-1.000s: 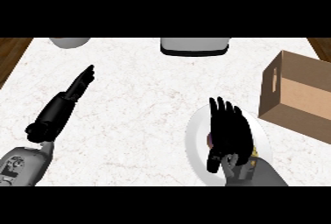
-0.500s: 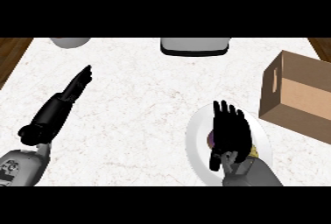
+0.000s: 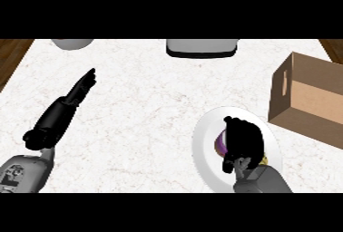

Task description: Pick the can from the plate and place it in the cardboard box

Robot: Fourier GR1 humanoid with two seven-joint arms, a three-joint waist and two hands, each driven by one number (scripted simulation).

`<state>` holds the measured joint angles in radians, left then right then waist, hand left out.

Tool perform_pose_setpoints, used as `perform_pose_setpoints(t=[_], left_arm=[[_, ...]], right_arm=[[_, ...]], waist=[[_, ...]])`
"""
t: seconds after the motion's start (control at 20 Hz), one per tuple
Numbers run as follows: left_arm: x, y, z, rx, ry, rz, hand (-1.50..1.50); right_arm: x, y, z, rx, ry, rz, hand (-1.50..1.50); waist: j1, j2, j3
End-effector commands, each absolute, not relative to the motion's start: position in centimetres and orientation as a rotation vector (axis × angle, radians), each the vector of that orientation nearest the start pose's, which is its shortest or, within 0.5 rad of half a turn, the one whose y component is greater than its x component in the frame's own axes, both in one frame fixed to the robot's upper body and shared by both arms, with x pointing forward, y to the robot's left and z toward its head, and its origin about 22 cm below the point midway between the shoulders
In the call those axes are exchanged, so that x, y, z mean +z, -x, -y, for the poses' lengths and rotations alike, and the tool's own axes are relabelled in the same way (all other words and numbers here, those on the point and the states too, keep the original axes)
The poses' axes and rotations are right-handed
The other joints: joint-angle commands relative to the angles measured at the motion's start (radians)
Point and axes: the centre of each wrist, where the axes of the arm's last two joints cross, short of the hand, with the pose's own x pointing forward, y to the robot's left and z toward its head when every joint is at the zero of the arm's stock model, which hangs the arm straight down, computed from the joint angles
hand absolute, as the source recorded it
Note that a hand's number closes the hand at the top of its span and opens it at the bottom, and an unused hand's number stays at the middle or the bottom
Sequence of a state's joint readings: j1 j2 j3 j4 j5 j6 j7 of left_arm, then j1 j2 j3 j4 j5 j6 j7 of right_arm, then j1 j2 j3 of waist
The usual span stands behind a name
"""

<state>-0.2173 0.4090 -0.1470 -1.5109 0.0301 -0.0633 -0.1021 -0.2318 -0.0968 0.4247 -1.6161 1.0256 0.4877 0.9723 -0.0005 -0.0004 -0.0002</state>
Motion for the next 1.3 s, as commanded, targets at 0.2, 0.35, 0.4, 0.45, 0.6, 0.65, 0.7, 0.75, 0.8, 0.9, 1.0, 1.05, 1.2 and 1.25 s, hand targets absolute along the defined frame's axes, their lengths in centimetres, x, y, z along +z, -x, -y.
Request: perform_pose_setpoints(t=[0.2, 0.35, 0.4, 0.45, 0.6, 0.65, 0.7, 0.75, 0.8, 0.9, 1.0, 1.05, 1.2, 1.25], left_arm=[[7.8, -29.4, -26.5, -0.536, -0.090, 1.763, 0.00], [5.9, -30.4, -27.1, -0.518, -0.094, 1.733, 0.00], [5.9, -29.8, -27.5, -0.512, -0.099, 1.757, 0.00], [7.1, -29.8, -26.0, -0.525, -0.078, 1.745, 0.00], [6.3, -29.3, -26.6, -0.531, -0.077, 1.750, 0.00], [6.6, -29.5, -26.5, -0.547, -0.086, 1.759, 0.00], [6.3, -29.3, -26.5, -0.542, -0.065, 1.741, 0.00], [6.0, -29.3, -26.6, -0.531, -0.081, 1.740, 0.00], [6.0, -29.3, -26.8, -0.514, -0.102, 1.744, 0.00], [5.7, -28.9, -26.8, -0.516, -0.106, 1.743, 0.00], [5.8, -28.5, -27.4, -0.509, -0.119, 1.737, 0.00], [7.2, -29.5, -26.9, -0.509, -0.134, 1.744, 0.00], [6.5, -29.3, -28.6, -0.503, -0.113, 1.727, 0.00], [5.9, -28.4, -27.1, -0.518, -0.105, 1.720, 0.00]], right_arm=[[4.6, -26.8, 12.9, 1.188, 1.094, 0.787, 1.50], [5.0, -28.0, 13.0, 1.203, 1.138, 0.811, 1.50], [4.5, -26.0, 12.0, 1.209, 1.141, 0.830, 1.50], [4.3, -24.7, 12.6, 1.334, 1.028, 0.944, 1.50], [4.7, -22.2, 12.0, 1.609, 0.678, 1.225, 1.50], [5.3, -21.7, 11.2, 1.683, 0.568, 1.321, 1.50], [5.2, -20.3, 10.5, 1.753, 0.443, 1.396, 1.50], [5.3, -19.6, 11.3, 1.782, 0.383, 1.456, 1.50], [5.9, -19.2, 12.7, 1.810, 0.364, 1.521, 1.50], [7.2, -18.7, 14.8, 1.811, 0.338, 1.659, 1.50], [8.6, -17.3, 16.9, 1.796, 0.360, 1.784, 1.50], [9.5, -18.8, 18.8, 1.816, 0.400, 1.817, 1.50], [11.6, -16.6, 20.6, 1.830, 0.477, 1.965, 1.50], [13.0, -17.0, 21.8, 1.802, 0.503, 1.995, 1.50]], waist=[[0.003, 0.000, 0.000], [0.001, 0.001, 0.000], [0.000, 0.000, 0.000], [-0.001, -0.002, 0.001], [0.012, -0.006, 0.004], [0.020, -0.004, 0.005], [0.027, -0.006, 0.006], [0.010, -0.005, 0.006], [-0.004, -0.008, 0.005], [-0.015, -0.008, 0.004], [-0.027, -0.011, 0.003], [-0.023, -0.005, 0.004], [-0.033, -0.006, 0.002], [-0.024, -0.006, 0.002]])
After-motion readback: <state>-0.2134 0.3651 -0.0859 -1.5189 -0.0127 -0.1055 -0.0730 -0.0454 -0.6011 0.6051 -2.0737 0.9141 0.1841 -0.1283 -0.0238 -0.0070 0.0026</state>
